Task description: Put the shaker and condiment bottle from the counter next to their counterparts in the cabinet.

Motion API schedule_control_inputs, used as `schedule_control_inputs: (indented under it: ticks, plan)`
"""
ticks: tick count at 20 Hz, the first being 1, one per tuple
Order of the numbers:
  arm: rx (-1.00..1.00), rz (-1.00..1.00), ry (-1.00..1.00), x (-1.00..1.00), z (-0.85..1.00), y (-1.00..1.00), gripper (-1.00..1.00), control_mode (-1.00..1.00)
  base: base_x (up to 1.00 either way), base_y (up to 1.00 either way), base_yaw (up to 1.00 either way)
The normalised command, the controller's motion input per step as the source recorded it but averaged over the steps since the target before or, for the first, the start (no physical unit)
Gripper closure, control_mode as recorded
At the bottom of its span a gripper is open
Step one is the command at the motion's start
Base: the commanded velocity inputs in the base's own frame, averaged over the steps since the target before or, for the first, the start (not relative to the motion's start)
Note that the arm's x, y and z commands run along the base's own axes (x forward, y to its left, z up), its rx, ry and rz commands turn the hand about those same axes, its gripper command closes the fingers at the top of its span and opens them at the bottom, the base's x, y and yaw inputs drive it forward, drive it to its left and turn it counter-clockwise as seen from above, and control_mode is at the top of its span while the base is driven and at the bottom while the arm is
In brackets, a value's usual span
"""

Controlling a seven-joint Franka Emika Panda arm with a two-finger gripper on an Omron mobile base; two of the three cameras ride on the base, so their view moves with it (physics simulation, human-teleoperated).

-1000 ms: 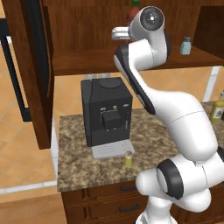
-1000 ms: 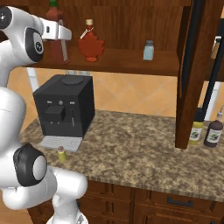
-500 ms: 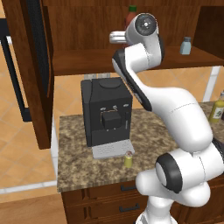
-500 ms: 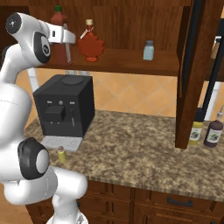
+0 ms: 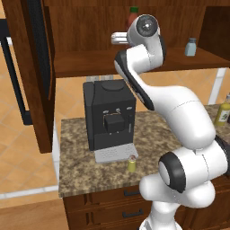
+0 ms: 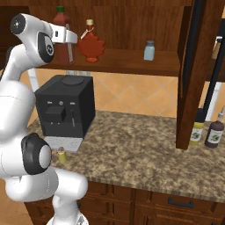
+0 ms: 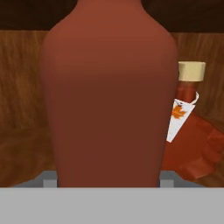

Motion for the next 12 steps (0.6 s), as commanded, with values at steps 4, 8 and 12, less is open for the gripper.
schedule_control_inputs:
  ticks: [4,8,12]
  plan:
    - [0.01,0.0,0.0,0.36,-0.01,0.0,1.0,-1.0,0.0,0.0,0.0]
    - [0.0,0.0,0.0,0.37,-0.05,0.0,1.0,-1.0,0.0,0.0,0.0]
    - [0.0,0.0,0.0,0.35,-0.08,0.0,1.0,-1.0,0.0,0.0,0.0]
